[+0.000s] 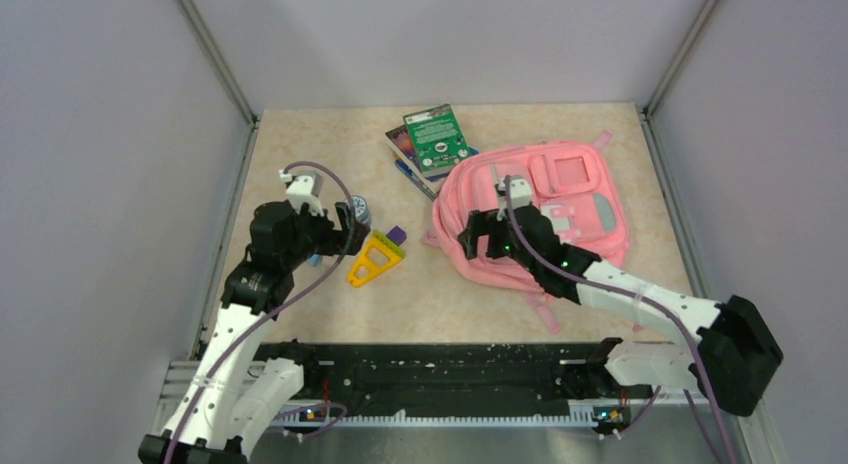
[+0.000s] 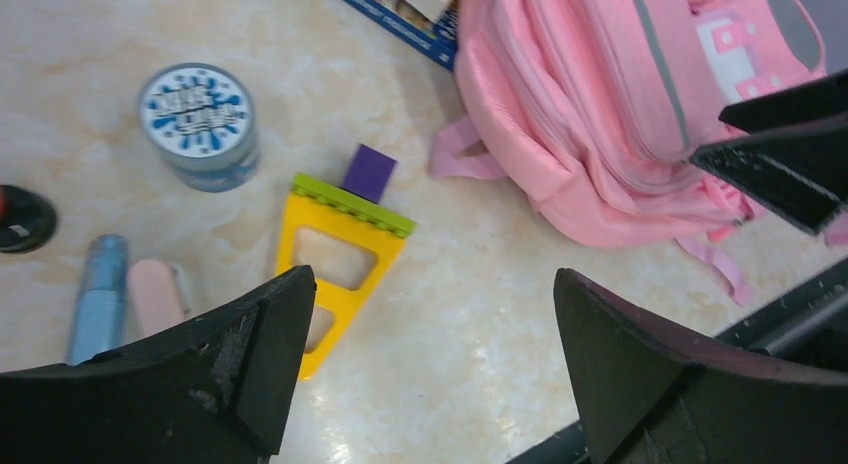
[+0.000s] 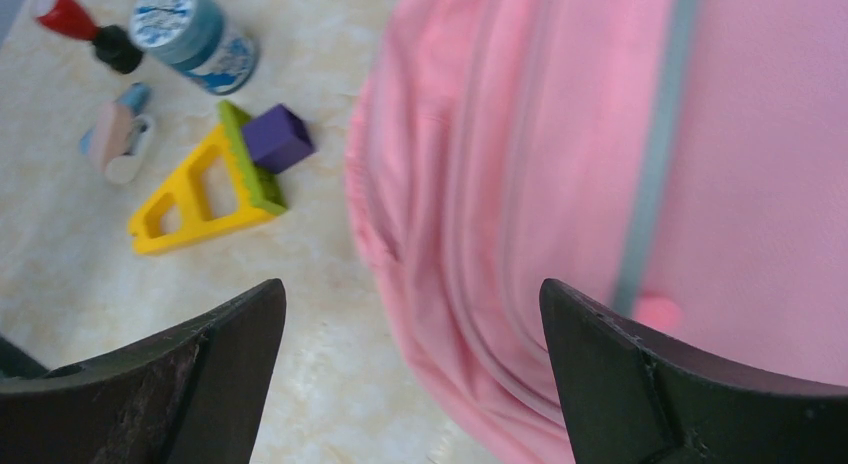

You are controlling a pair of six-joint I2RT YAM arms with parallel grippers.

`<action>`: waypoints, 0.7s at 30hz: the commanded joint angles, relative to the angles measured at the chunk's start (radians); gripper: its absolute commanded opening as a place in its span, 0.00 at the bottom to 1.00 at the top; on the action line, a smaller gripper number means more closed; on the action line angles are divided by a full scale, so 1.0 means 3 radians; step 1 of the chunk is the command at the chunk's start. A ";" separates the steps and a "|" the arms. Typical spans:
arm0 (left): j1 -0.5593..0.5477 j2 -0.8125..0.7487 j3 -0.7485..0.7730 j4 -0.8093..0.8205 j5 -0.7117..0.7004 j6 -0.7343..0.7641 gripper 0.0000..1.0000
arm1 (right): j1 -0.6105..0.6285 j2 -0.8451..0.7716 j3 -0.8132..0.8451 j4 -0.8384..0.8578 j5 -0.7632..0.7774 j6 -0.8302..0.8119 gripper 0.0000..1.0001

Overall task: Pack the student bag
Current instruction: Adjust the student bag at the center of the board, then unzip the student bag at the center of the board.

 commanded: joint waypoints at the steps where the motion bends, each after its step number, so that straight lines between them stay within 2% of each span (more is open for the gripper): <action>1: -0.0504 0.0079 -0.0144 0.0312 -0.0312 -0.0389 0.93 | -0.0364 -0.0458 -0.0221 -0.0663 0.0081 0.0382 0.95; 5: -0.0893 0.0198 -0.0478 0.0965 -0.0347 -0.0805 0.93 | -0.0563 -0.0905 -0.0408 -0.1161 0.0244 0.0629 0.95; 10: -0.1267 0.0565 -0.0595 0.1495 -0.0547 -0.0996 0.93 | -0.0584 -0.1304 -0.0545 -0.1573 0.0653 0.0846 0.99; 15: -0.1469 0.1014 -0.0642 0.2119 -0.0327 -0.1344 0.93 | -0.0663 -0.1516 -0.0609 -0.1858 0.1009 0.1190 0.99; 21: -0.1981 0.1554 -0.0423 0.2282 -0.0558 -0.1290 0.93 | -0.0713 -0.1833 -0.0704 -0.2124 0.1428 0.1508 0.99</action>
